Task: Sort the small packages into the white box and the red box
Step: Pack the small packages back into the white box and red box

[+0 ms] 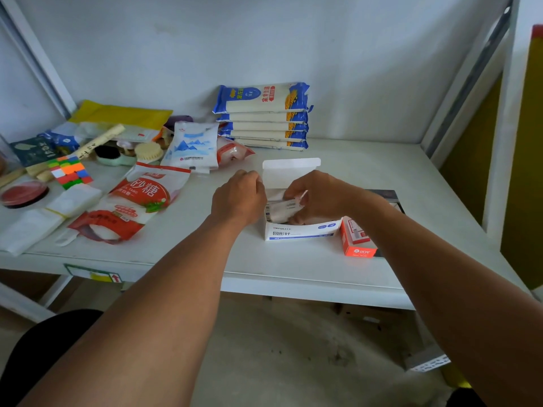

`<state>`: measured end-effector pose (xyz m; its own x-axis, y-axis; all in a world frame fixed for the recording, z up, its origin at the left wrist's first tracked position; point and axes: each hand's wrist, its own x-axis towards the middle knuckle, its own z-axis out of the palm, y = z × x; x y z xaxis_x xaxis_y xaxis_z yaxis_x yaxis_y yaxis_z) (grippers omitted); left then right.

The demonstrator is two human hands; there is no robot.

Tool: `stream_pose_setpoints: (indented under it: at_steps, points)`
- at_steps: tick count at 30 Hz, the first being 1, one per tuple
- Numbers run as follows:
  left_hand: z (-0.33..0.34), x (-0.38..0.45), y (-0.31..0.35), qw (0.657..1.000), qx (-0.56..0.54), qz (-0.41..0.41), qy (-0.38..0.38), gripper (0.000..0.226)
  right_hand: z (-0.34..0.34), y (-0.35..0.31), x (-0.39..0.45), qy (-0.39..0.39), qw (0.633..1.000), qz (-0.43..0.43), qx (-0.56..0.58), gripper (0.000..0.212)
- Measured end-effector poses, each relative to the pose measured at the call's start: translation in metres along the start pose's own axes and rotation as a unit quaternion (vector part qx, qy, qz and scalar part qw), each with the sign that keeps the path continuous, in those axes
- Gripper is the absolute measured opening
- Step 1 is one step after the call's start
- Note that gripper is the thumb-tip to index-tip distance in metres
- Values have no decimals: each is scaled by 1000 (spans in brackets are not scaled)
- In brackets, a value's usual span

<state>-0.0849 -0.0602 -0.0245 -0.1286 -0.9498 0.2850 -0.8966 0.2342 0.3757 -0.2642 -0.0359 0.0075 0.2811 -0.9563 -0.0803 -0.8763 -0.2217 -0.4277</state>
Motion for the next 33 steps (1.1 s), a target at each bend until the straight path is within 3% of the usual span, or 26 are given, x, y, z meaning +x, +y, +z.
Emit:
stream_pose_setpoints:
  at_steps: [10,18,24,33]
  points:
    - [2,1,0,1000,10,-12,-2,19,-4,-8,4,-10,998,34,55,26]
    - [6,1,-1,1000,10,0,-8,23,13,-18,8,-36,999,-9,-12,20]
    - [6,2,-3,1000,15,2,-10,19,0,-15,9,-13,1000,21,9,23]
    - [11,1,-5,1000,25,7,-12,21,11,-20,9,-38,999,7,-18,15]
